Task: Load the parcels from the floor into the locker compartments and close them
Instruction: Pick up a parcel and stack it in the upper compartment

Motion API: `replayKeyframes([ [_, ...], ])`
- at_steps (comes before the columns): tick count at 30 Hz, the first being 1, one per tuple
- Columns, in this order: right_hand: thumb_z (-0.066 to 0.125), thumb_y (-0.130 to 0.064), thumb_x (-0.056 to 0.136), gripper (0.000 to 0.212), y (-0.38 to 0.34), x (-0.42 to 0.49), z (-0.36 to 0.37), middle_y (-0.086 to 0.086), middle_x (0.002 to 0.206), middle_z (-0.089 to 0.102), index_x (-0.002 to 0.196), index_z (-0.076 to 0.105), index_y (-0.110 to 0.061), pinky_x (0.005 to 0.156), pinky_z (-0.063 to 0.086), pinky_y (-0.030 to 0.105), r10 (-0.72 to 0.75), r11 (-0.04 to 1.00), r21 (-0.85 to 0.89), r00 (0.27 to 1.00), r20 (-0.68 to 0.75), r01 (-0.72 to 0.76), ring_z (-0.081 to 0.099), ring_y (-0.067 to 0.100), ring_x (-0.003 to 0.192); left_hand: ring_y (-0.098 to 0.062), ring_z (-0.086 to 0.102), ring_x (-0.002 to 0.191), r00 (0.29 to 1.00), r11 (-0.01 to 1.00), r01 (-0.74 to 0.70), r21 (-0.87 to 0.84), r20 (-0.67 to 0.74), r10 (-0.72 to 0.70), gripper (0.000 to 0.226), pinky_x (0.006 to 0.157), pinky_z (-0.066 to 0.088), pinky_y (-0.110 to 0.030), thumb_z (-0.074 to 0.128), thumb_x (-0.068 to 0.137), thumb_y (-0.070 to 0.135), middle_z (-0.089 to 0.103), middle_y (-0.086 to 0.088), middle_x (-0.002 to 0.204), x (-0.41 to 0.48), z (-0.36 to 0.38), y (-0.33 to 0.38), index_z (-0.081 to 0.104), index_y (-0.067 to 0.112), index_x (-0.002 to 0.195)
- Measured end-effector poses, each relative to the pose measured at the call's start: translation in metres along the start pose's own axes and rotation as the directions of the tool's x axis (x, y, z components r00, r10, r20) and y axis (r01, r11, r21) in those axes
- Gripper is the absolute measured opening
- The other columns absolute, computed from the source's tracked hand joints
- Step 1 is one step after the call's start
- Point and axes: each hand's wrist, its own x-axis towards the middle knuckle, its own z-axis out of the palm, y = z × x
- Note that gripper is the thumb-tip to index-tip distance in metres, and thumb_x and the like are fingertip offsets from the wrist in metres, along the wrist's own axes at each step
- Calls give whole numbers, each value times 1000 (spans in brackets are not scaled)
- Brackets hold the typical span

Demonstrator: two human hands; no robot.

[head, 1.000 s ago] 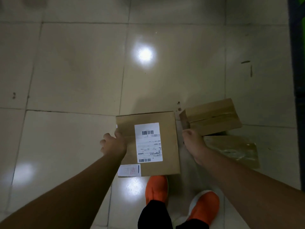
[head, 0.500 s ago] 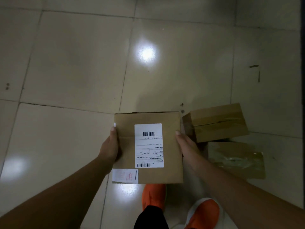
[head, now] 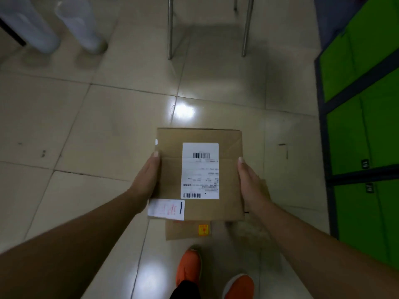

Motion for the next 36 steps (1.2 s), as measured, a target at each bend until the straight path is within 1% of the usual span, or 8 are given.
replayKeyframes([
  [4,43,-65,100,45,-90,-61,-27,-5,106,75,114,71,-33,76,56,30,-71,996,54,993,-95,76,70,14,95,-16,53,139,987,987,-156,32,53,154,72,111,44,-55,40,77,98,55,19,148,-25,-15,52,47,62,139],
  [8,42,-66,100,44,-166,-129,-63,-10,96,76,104,72,-34,62,52,21,-169,980,81,978,-122,179,71,7,85,-20,65,126,947,952,-307,7,99,305,70,103,53,-54,43,79,94,65,9,138,-133,-17,165,52,53,135],
  [12,42,-75,94,58,-232,-210,-103,-7,106,76,120,72,-32,83,59,34,-199,975,71,969,-143,211,72,16,97,-20,73,110,881,901,-433,11,218,420,60,94,59,-48,32,98,76,70,0,127,-224,-14,235,46,39,143],
  [17,40,-67,100,52,-287,-306,-167,-8,104,72,117,69,-27,69,53,24,-274,952,62,925,-263,300,67,7,90,-24,77,102,866,897,-442,-11,256,430,62,92,61,-52,32,94,81,74,-3,120,-320,11,305,48,42,139],
  [22,41,-106,54,114,-313,-377,-234,4,130,71,132,67,-26,103,52,55,-292,914,162,882,-371,371,67,29,118,-27,76,104,789,871,-480,-105,383,481,54,93,60,-54,43,95,75,73,-4,122,-408,40,368,46,47,140],
  [26,39,-77,93,66,-331,-435,-278,3,111,78,125,70,-28,86,60,49,-358,857,240,862,-358,456,74,28,100,-28,75,103,730,848,-503,-167,443,520,44,80,63,-45,45,103,61,71,-8,122,-466,64,404,47,39,141],
  [32,35,-70,99,59,-348,-491,-335,0,106,80,123,71,-30,72,60,38,-440,789,206,767,-467,578,77,22,92,-29,74,107,617,771,-597,-220,488,617,39,89,62,-49,46,104,56,72,-7,120,-524,115,447,53,37,137],
  [36,33,-69,100,57,-351,-516,-366,1,117,77,129,67,-33,81,62,44,-473,719,202,681,-559,665,75,23,101,-33,72,108,549,727,-648,-229,521,654,42,86,62,-51,47,104,57,70,-10,124,-554,148,471,51,38,141],
])
